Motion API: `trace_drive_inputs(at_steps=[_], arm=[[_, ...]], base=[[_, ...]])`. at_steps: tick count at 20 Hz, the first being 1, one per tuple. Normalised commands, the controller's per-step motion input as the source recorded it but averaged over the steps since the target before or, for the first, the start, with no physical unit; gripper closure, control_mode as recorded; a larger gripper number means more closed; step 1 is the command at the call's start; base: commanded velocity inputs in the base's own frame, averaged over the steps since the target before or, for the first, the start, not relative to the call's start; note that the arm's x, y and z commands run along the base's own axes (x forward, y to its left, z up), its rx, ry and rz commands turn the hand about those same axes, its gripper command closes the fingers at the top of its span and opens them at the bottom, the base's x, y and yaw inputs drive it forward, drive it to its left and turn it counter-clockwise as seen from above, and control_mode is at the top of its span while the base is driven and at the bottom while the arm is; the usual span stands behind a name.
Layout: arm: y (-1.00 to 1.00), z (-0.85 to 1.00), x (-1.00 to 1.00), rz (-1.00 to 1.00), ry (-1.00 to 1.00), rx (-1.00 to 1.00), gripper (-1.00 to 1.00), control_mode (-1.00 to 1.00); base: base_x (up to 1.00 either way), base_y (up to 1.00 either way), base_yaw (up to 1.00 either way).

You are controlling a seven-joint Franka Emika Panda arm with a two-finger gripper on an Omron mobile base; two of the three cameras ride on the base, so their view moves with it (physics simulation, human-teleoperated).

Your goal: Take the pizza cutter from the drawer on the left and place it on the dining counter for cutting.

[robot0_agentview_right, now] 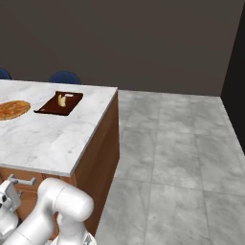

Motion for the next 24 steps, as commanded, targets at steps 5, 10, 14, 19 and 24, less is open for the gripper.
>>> trace_drive_inputs(at_steps=[5,10,14,19,24], arm=[[0.08,-0.11,0.22,0.00,-0.03,0.00,-1.00,-1.00],[0.00,-0.03,0.28,0.00,-0.02,0.00,-1.00,-1.00],[0.00,0.00,0.28,0.00,-0.02,0.00,-1.00,-1.00],[0.00,-0.01,0.28,0.00,-0.01,0.00,-1.00,-1.00],[0.00,0.00,0.23,0.00,0.00,0.00,-1.00,-1.00]], base=[[0.00,0.00,0.00],[0.00,0.00,0.00],[0.00,0.00,0.00],[0.00,0.00,0.00],[0.00,0.00,0.00]])
